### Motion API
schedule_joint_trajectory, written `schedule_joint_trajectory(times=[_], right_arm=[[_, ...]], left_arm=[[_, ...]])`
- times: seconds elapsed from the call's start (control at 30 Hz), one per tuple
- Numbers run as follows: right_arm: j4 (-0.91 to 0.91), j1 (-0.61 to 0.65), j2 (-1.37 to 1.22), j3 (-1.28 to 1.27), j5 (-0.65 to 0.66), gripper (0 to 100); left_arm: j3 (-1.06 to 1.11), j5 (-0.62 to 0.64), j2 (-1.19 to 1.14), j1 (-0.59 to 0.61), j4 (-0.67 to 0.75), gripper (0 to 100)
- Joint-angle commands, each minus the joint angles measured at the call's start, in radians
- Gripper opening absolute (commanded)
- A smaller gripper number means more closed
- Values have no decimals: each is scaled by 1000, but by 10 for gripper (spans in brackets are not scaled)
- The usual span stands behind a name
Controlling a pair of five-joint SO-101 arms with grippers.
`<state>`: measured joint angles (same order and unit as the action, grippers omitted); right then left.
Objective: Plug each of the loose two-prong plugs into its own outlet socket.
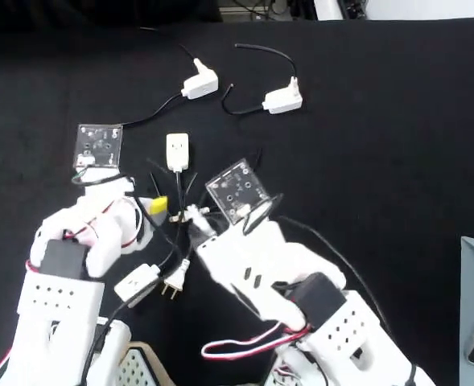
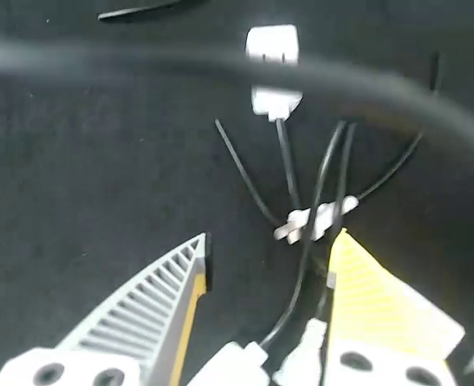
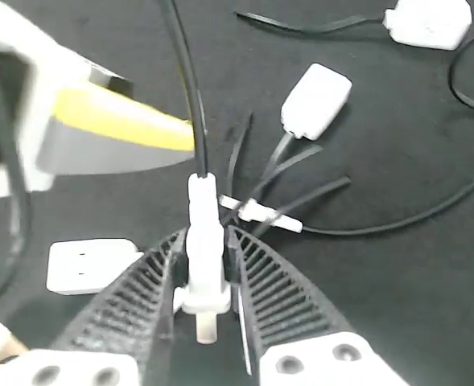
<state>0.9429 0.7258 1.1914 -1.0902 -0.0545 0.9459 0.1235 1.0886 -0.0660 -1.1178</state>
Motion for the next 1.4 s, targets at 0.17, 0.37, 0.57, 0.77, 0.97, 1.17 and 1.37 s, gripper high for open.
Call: schedule_joint_trajectory(times=[0.17, 0.37, 0.57, 0.77, 0.97, 1.17, 1.37], right_arm=[[-86, 97, 19, -19, 3, 11], [-107, 127, 19, -42, 3, 11], [-107, 126, 19, -39, 2, 11], [-107, 126, 19, -41, 2, 11], [-101, 124, 19, -45, 2, 11], [-91, 95, 19, -45, 2, 11], [-86, -95, 19, -65, 2, 11]], left_arm=[[50, 21, 342, -82, 12, 248], [162, -92, 522, -139, 11, 249], [182, -170, 578, -143, -55, 250], [189, -252, 605, -254, -101, 250], [189, -259, 598, -283, -104, 250], [165, -258, 597, -160, -106, 251], [136, -368, 559, 88, -141, 251]])
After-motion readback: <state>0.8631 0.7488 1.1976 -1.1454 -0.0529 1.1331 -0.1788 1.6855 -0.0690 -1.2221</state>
